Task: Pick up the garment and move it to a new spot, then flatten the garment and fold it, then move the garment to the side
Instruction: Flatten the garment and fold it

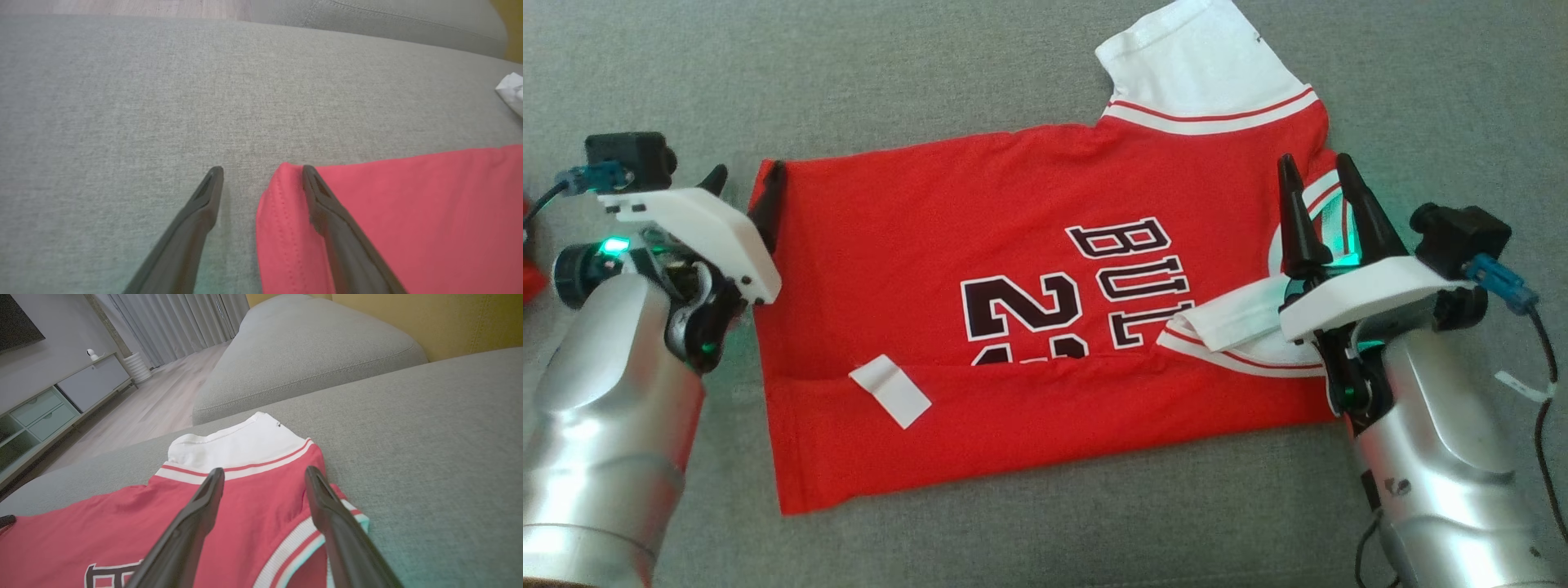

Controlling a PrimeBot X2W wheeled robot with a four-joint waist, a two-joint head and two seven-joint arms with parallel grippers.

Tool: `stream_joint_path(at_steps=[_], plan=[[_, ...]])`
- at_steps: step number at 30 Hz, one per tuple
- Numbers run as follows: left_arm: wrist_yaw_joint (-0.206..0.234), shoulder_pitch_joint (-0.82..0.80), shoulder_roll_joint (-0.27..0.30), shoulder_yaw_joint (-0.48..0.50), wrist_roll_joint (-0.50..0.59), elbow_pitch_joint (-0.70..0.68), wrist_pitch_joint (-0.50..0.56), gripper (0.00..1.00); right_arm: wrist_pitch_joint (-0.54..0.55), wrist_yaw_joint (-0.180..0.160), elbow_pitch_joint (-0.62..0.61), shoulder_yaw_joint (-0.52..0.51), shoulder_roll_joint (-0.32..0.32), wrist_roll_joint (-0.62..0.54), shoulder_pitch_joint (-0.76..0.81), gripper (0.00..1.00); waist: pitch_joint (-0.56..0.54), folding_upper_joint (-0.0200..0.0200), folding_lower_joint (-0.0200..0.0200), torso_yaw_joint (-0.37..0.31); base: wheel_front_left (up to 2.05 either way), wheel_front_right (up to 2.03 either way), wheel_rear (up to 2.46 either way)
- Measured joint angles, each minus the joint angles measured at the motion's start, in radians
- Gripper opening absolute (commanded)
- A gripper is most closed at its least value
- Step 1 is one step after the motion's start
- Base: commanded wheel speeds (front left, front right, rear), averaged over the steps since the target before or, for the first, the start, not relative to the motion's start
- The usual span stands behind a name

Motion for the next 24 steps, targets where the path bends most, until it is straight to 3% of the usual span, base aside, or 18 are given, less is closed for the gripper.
stream_joint_path(at_steps=[5,6,8,9,19,24], plan=[[0.000,0.004,0.023,-0.030,-0.011,0.012,-0.011,1.00,-0.001,0.000,0.019,0.008,-0.004,0.007,-0.022,1.00,-0.001,0.0000,0.0000,-0.005,0.00,0.00,0.00],[0.000,0.004,0.022,-0.030,-0.017,0.020,-0.011,0.93,-0.001,0.000,0.023,0.010,-0.004,0.007,-0.028,1.00,0.000,0.0000,-0.0001,-0.006,0.00,0.00,0.00],[0.000,0.004,0.020,-0.031,-0.029,0.035,-0.012,0.16,-0.001,0.000,0.024,0.011,-0.006,0.007,-0.039,1.00,0.002,0.0000,0.0000,-0.009,0.00,0.00,0.00],[0.000,0.004,0.020,-0.038,-0.030,0.036,-0.011,0.00,-0.001,0.000,0.025,0.012,-0.007,0.007,-0.045,1.00,0.002,0.0000,0.0000,-0.010,0.00,0.00,0.00],[0.000,-0.001,0.017,-0.074,-0.090,0.038,-0.057,0.00,0.012,0.000,0.041,-0.002,-0.050,0.025,-0.144,1.00,0.010,0.0000,0.0000,-0.003,0.00,0.00,0.00],[0.000,-0.014,0.013,-0.107,-0.090,0.028,-0.109,0.00,0.110,0.000,0.098,-0.002,-0.099,0.011,-0.268,1.00,0.015,0.0000,0.0000,0.023,0.00,0.00,0.00]])
